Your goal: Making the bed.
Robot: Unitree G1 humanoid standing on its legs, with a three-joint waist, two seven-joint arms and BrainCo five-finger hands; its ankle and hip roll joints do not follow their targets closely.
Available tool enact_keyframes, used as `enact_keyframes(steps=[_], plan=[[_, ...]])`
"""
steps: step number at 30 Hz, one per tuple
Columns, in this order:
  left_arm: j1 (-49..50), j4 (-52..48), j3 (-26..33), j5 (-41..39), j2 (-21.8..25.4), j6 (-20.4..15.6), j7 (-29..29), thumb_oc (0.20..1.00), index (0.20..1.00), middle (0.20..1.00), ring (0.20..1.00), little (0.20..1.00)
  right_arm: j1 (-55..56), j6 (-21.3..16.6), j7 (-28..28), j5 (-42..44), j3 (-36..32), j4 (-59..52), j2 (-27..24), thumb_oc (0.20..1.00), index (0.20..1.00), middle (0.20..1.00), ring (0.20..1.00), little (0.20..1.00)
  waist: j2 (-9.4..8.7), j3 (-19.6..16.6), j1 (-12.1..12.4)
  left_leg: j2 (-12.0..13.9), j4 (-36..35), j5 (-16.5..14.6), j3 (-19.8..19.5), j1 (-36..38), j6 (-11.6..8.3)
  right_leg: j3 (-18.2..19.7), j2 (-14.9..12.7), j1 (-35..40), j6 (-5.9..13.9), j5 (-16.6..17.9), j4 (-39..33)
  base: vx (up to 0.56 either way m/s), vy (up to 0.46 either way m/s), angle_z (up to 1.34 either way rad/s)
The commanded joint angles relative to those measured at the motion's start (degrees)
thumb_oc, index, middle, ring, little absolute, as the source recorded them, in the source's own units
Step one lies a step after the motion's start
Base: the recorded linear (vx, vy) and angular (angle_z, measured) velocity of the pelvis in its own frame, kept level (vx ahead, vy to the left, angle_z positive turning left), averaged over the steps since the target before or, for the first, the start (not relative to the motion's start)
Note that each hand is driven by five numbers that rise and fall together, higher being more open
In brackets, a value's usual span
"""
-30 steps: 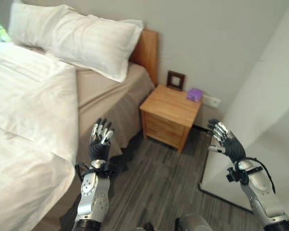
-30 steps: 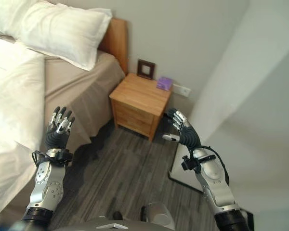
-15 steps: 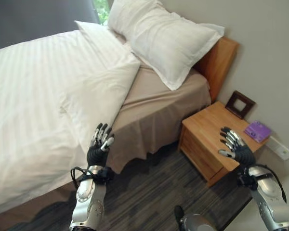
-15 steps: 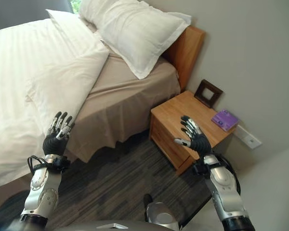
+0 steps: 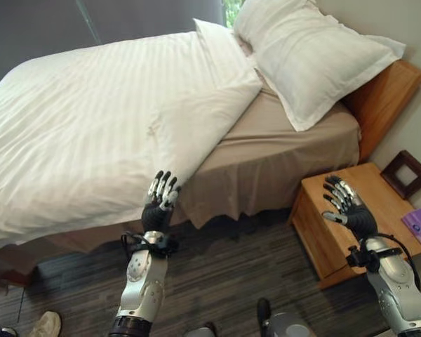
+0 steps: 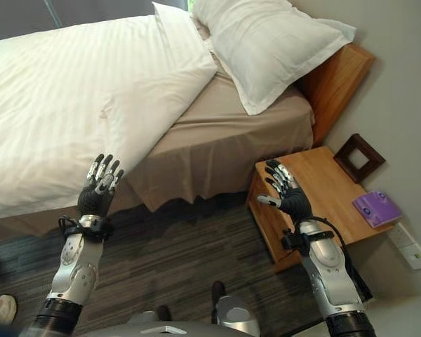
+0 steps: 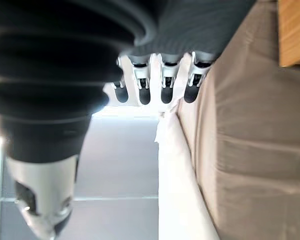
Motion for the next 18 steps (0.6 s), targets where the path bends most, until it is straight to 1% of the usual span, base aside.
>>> enact_keyframes(steps=[1,2,7,8,9,10,11,13,14,15,16,18], plan=[[0.6,-3.2,1.5,2.1,3.0,-1.6,-0.8,1.000,1.000,1.000,1.000,1.000,0.1,-3.2,-0.5,1.5,-1.6,-3.4,0.8,1.000,1.000,1.000,1.000,1.000,-0.45,-4.3,-1.3,-1.6,-3.2,2.0,-1.8,1.1,0.63,3.4,-1.6,4.8,4.41,2.3,-7.7,-0.03,0.104,-0.11],[1.1,-3.0,1.8,3.0,3.1,-1.6,-0.5,1.000,1.000,1.000,1.000,1.000,0.3,-3.2,-0.9,1.7,-1.8,-2.9,1.5,1.000,1.000,1.000,1.000,1.000,0.00,-4.9,-1.6,-1.7,-4.2,2.5,-1.7,1.6,0.80,3.9,-1.5,4.6,4.80,2.5,-8.1,0.00,0.057,-0.08],[2.5,-2.9,3.1,2.8,3.2,-1.6,-0.3,1.000,1.000,1.000,1.000,1.000,0.6,-2.7,-0.5,1.7,-1.5,-3.1,1.7,1.000,1.000,1.000,1.000,1.000,-0.01,-4.9,-1.2,-2.2,-5.0,2.6,-0.9,2.4,1.20,4.9,-1.9,4.6,5.31,3.0,-8.0,-0.02,0.069,-0.09],[5.5,-6.6,9.3,3.5,4.7,-1.1,-0.3,1.000,1.000,1.000,1.000,1.000,1.8,-4.9,-6.0,3.8,-14.4,2.8,3.2,1.000,1.000,1.000,1.000,1.000,-0.61,-2.7,1.3,-0.5,-2.3,1.3,-0.5,0.4,0.23,-4.8,-4.2,4.1,5.58,-1.1,-2.9,-0.05,0.078,-0.15],[5.5,-7.1,9.3,3.5,5.2,-1.3,-0.5,1.000,1.000,1.000,1.000,1.000,1.3,-4.7,-5.9,2.6,-13.1,2.8,2.8,1.000,1.000,1.000,1.000,1.000,-0.41,-2.6,1.7,-0.7,-2.2,1.4,-0.6,0.3,0.38,-4.7,-4.6,4.0,5.56,-1.1,-3.0,-0.06,0.151,-0.07],[5.4,-6.7,9.0,3.2,5.1,-1.5,-0.1,1.000,1.000,1.000,1.000,1.000,-0.6,-4.2,-5.9,0.4,-10.2,3.2,2.3,1.000,1.000,1.000,1.000,1.000,-0.28,-2.5,2.6,-1.3,-3.0,1.4,-1.1,0.4,0.91,-4.8,-5.0,4.1,5.64,-0.9,-3.0,-0.03,0.115,0.06],[5.4,-6.7,9.0,3.2,5.1,-1.5,-0.1,1.000,1.000,1.000,1.000,1.000,-0.7,-4.2,-5.9,0.4,-10.1,3.2,2.3,1.000,1.000,1.000,1.000,1.000,-0.30,-2.5,2.5,-1.3,-3.1,1.4,-1.1,0.5,0.93,-4.8,-5.0,4.1,5.66,-0.9,-3.0,-0.02,0.107,0.08],[6.2,-6.1,9.2,2.8,4.5,-1.3,0.9,1.000,1.000,1.000,1.000,1.000,-1.9,-3.7,-4.9,0.8,-7.6,2.8,2.6,1.000,1.000,1.000,1.000,1.000,-0.37,-2.3,3.6,-1.9,-2.9,1.3,-1.6,0.7,1.46,-5.1,-5.6,4.2,6.01,-0.7,-2.3,0.00,0.101,0.08],[7.0,-5.3,9.6,3.4,4.6,-1.1,0.9,1.000,1.000,1.000,1.000,1.000,-2.3,-2.8,-3.5,0.1,-5.9,1.6,2.0,1.000,1.000,1.000,1.000,1.000,-0.37,-1.9,4.4,-2.4,-2.5,1.0,-1.9,0.5,2.10,-5.2,-6.3,3.7,6.26,-1.0,0.0,0.00,0.157,0.04],[7.1,-5.0,9.6,3.5,4.7,-1.1,1.1,1.000,1.000,1.000,1.000,1.000,-2.4,-2.5,-2.9,-0.6,-5.0,1.2,1.8,1.000,1.000,1.000,1.000,1.000,-0.30,-1.6,4.7,-2.7,-2.2,0.6,-2.1,0.4,2.51,-5.3,-6.9,2.9,6.57,-1.2,2.4,-0.01,0.123,-0.01],[7.1,-5.0,9.6,3.6,4.7,-1.1,1.2,1.000,1.000,1.000,1.000,1.000,-2.4,-2.6,-2.9,-0.6,-4.9,1.2,1.8,1.000,1.000,1.000,1.000,1.000,-0.35,-1.6,4.7,-2.7,-2.1,0.6,-2.1,0.3,2.56,-5.3,-7.0,2.7,6.61,-1.4,2.8,-0.01,0.087,0.05],[6.6,-4.5,9.7,3.8,5.2,-1.0,1.4,1.000,1.000,1.000,1.000,1.000,-3.0,-2.1,-3.1,-2.1,-3.7,1.6,1.9,1.000,1.000,1.000,1.000,1.000,-0.28,-0.4,5.0,-3.0,-1.5,0.1,-2.5,0.6,3.37,-5.5,-8.1,0.0,7.55,-0.3,9.1,-0.02,0.116,0.19]])
